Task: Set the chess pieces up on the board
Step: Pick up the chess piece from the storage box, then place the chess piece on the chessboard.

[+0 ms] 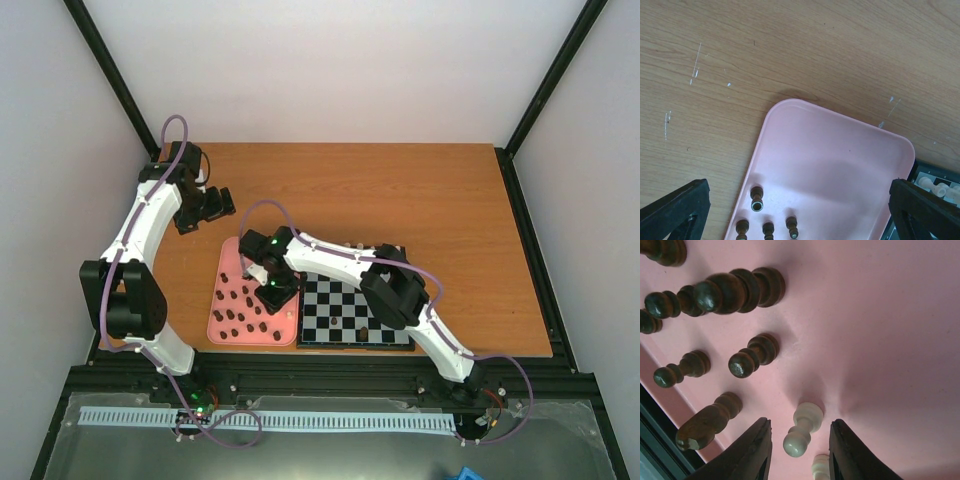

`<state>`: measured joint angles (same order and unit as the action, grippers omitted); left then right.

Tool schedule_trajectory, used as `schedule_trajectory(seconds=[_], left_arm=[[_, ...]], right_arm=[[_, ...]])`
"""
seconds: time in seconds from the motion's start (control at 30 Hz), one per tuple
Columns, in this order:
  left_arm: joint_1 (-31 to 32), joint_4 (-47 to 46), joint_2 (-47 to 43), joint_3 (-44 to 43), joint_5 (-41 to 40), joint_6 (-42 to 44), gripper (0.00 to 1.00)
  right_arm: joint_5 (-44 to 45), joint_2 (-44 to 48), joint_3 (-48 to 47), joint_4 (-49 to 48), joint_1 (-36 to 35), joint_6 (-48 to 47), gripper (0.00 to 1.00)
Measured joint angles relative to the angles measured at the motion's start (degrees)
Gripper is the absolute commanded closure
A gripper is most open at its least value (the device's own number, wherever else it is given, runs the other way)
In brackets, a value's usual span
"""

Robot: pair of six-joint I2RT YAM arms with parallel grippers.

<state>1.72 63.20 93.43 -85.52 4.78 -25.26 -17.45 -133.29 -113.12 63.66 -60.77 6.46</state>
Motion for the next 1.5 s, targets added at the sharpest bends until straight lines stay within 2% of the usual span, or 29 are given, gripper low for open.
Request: schedule_trajectory(seconds=[0.13,0.33,0.63,1.03,1.23,1.37,1.5], left_arm=[[0.0,-0.3,-0.2,0.2,0.0,0.0,0.00],[0.0,-0.3,-0.6,0.5,0.0,0.0,0.00],[0.0,-0.4,-0.6,0.7,0.0,0.0,0.00],[0.0,-0.4,-0.9,0.7,0.0,0.0,0.00],[0.0,-0.4,-0.9,0.7,0.0,0.0,0.00],[0.0,-0.4,-0.9,0.7,0.0,0.0,0.00],[0.0,-0.4,-0.9,0.7,0.0,0.0,0.00]], right_arm=[[0.0,-0.3,0.0,0.1,0.0,0.0,0.76],[0.1,-0.3,0.0,0.5,0.0,-0.3,0.80],[0.1,-0.5,0.0,1.0,0.0,-0.9,0.94],[6.4,0.8,-1.0,1.2,1.5,0.9,0.97],[8.0,11.5,3.7,0.4,7.9,3.6,0.96],[8.0,21.3,11.1,0.2,14.0,4.2,0.96],[8.5,26.5,18.8,1.3,19.5,4.1,0.96]])
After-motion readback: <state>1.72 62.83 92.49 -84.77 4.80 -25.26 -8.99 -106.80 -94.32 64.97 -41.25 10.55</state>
